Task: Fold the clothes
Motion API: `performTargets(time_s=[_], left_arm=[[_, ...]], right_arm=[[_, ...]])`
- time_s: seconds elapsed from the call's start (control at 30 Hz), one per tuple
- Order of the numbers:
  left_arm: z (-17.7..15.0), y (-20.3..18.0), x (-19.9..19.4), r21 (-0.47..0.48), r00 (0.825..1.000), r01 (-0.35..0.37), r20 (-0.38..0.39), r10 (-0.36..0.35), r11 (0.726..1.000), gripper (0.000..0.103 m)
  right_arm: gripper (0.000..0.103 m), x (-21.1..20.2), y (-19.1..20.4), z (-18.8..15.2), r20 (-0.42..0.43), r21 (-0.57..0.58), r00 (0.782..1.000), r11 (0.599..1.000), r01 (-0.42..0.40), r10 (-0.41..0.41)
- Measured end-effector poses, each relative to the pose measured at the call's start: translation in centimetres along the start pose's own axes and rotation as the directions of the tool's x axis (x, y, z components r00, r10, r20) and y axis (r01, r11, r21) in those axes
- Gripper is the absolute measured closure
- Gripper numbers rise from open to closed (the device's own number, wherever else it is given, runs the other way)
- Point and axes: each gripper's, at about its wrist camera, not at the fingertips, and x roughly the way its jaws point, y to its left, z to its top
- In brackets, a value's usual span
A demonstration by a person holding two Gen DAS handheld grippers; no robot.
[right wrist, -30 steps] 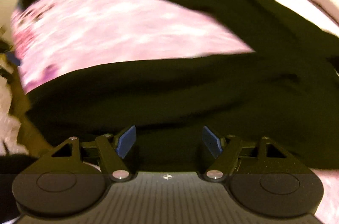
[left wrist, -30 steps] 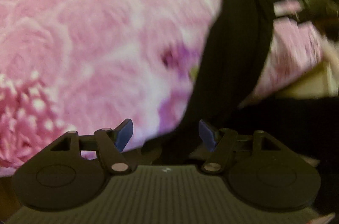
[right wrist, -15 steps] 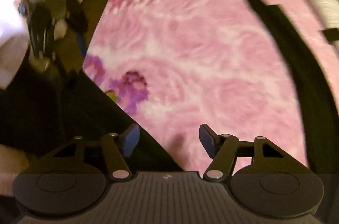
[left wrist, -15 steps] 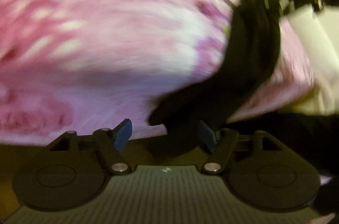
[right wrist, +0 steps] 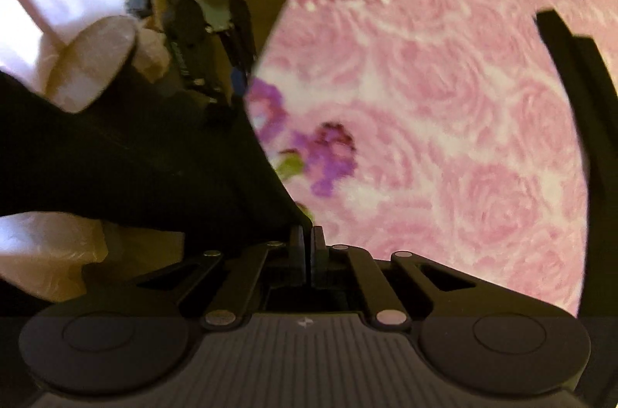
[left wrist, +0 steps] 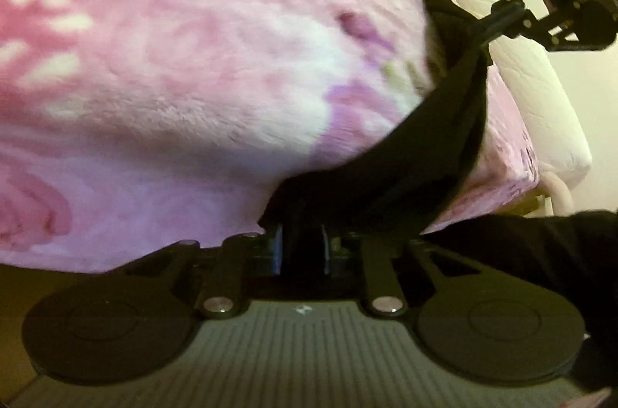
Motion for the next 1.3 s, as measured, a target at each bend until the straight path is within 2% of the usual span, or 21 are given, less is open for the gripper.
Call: performTargets(time_s=[0.13,0.27,0.33,0.4,0.43,0.47,0.5,0.53,0.57,0.63,0.73,0.83,0.9,0.93,0.97,1.03,1.07,1.1,1.2,1.3], left_arm=[[1.4,-2.8,-6.5,0.002,0.998,-0.066,0.021,0.066,0.998,0.102],[7.6,-3.3,-12.9,0.053,0.979,-0.171,0.118,0.163,0.984,0.101],[11.4,-2.1,-14.0,0.096,0.964,-0.237,0.144,0.222,0.967,0.101],[15.2,-0.6,-13.1,0.135,0.951,-0.292,0.15,0.271,0.947,0.1],[16.8,0.6,-12.2,0.129,0.943,-0.319,0.138,0.301,0.939,0.095],[18.0,1.9,-11.5,0.101,0.93,-0.358,0.125,0.345,0.928,0.089],[19.2,3.3,-11.0,0.069,0.914,-0.399,0.112,0.39,0.914,0.085],[19.9,4.2,-10.5,0.034,0.897,-0.434,0.108,0.428,0.9,0.075],[20.5,5.1,-10.0,-0.002,0.88,-0.466,0.107,0.463,0.885,0.067],[20.3,5.8,-9.9,-0.065,0.877,-0.462,0.112,0.467,0.884,0.061],[17.5,4.9,-9.8,-0.103,0.904,-0.411,0.081,0.42,0.906,0.047],[14.3,3.9,-8.8,-0.158,0.932,-0.352,0.028,0.36,0.923,0.045],[12.1,3.4,-7.8,-0.197,0.946,-0.32,-0.009,0.324,0.927,0.045],[11.3,3.1,-7.1,-0.204,0.948,-0.317,-0.023,0.319,0.926,0.049],[10.6,2.8,-6.3,-0.206,0.947,-0.32,-0.036,0.319,0.925,0.059],[10.5,2.7,-5.7,-0.215,0.944,-0.327,-0.034,0.328,0.92,0.073],[10.5,2.6,-5.5,-0.219,0.943,-0.331,-0.033,0.332,0.918,0.092],[10.6,2.5,-5.9,-0.221,0.945,-0.321,-0.019,0.325,0.921,0.1],[11.0,2.0,-8.5,-0.184,0.948,-0.304,0.038,0.316,0.935,0.1],[10.7,1.6,-10.6,-0.155,0.945,-0.322,0.016,0.328,0.934,0.103]], right_arm=[[0.102,-2.4,-0.3,0.6,0.05,0.04,0.998,0.999,0.025,-0.027],[0.102,-5.6,-3.2,1.5,0.149,0.157,0.983,0.984,0.085,-0.108],[0.102,-6.0,-5.4,2.2,0.193,0.203,0.967,0.971,0.126,-0.166],[0.102,-5.4,-8.0,2.7,0.222,0.245,0.946,0.953,0.181,-0.236],[0.101,-4.7,-9.3,2.9,0.229,0.268,0.933,0.939,0.214,-0.278],[0.095,-3.9,-10.7,3.1,0.235,0.292,0.918,0.924,0.246,-0.319],[0.07,-2.9,-12.1,3.2,0.223,0.32,0.909,0.907,0.274,-0.354],[0.06,-2.0,-13.5,3.1,0.192,0.365,0.892,0.874,0.322,-0.409],[0.056,-1.7,-14.5,2.8,0.173,0.408,0.878,0.844,0.349,-0.446],[0.056,-1.9,-15.7,1.5,0.143,0.504,0.858,0.782,0.365,-0.493],[0.044,-2.6,-14.6,-1.7,0.097,0.578,0.863,0.734,0.357,-0.496],[0.042,-2.1,-11.7,-5.8,0.007,0.633,0.889,0.69,0.35,-0.458],[0.042,-1.6,-9.5,-8.5,-0.059,0.685,0.906,0.643,0.342,-0.418],[0.042,-1.2,-8.4,-9.9,-0.094,0.718,0.914,0.609,0.336,-0.394],[0.042,-1.0,-7.1,-11.1,-0.118,0.751,0.92,0.572,0.329,-0.374],[0.041,-0.6,-5.4,-13.4,-0.159,0.818,0.926,0.479,0.318,-0.343],[0.039,-0.5,-4.6,-14.2,-0.176,0.844,0.926,0.433,0.317,-0.334],[0.038,-0.3,-4.0,-15.0,-0.191,0.866,0.926,0.389,0.315,-0.325],[0.036,-0.4,-2.6,-16.8,-0.225,0.909,0.92,0.271,0.317,-0.321],[0.034,-1.5,-2.1,-18.7,-0.243,0.933,0.906,0.173,0.316,-0.346]])
